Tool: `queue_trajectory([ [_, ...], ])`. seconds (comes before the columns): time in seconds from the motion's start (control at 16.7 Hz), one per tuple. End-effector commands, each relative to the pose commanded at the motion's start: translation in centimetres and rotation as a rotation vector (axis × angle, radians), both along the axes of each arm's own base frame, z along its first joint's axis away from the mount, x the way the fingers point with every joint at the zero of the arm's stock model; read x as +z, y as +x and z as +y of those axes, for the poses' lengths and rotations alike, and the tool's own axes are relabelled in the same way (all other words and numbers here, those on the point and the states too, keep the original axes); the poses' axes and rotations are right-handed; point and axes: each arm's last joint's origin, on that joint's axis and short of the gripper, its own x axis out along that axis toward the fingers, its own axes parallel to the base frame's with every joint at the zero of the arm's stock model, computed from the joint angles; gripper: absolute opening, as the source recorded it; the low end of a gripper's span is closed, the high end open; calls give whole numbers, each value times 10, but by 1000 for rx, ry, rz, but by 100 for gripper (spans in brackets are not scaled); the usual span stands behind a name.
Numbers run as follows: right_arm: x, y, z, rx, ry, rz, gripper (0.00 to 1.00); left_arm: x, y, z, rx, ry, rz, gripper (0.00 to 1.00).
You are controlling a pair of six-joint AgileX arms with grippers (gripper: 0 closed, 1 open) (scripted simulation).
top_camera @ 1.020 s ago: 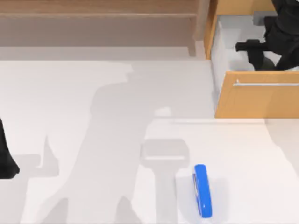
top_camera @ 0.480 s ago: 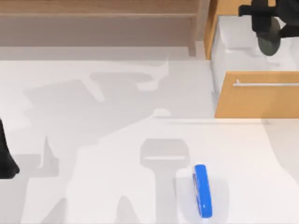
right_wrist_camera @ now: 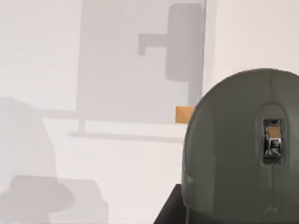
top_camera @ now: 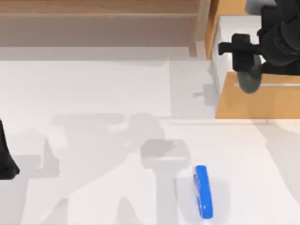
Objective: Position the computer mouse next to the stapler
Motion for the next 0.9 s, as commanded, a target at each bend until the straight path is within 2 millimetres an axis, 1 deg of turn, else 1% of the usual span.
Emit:
queue_trajectory([
  [0.12, -16, -22, 6, 8, -2, 43, 0, 0, 0, 0, 0, 0, 0, 100],
  [0.24, -36, -42, 9, 10, -15, 98, 0, 0, 0, 0, 0, 0, 0, 100],
  [0.54, -89, -86, 5, -10, -80, 241, 0, 0, 0, 0, 0, 0, 0, 100],
  [0.72, -111, -104, -1, -27, -119, 304, 0, 0, 0, 0, 0, 0, 0, 100],
  [0.9, -121, -113, -4, -37, -139, 334, 0, 0, 0, 0, 0, 0, 0, 100],
])
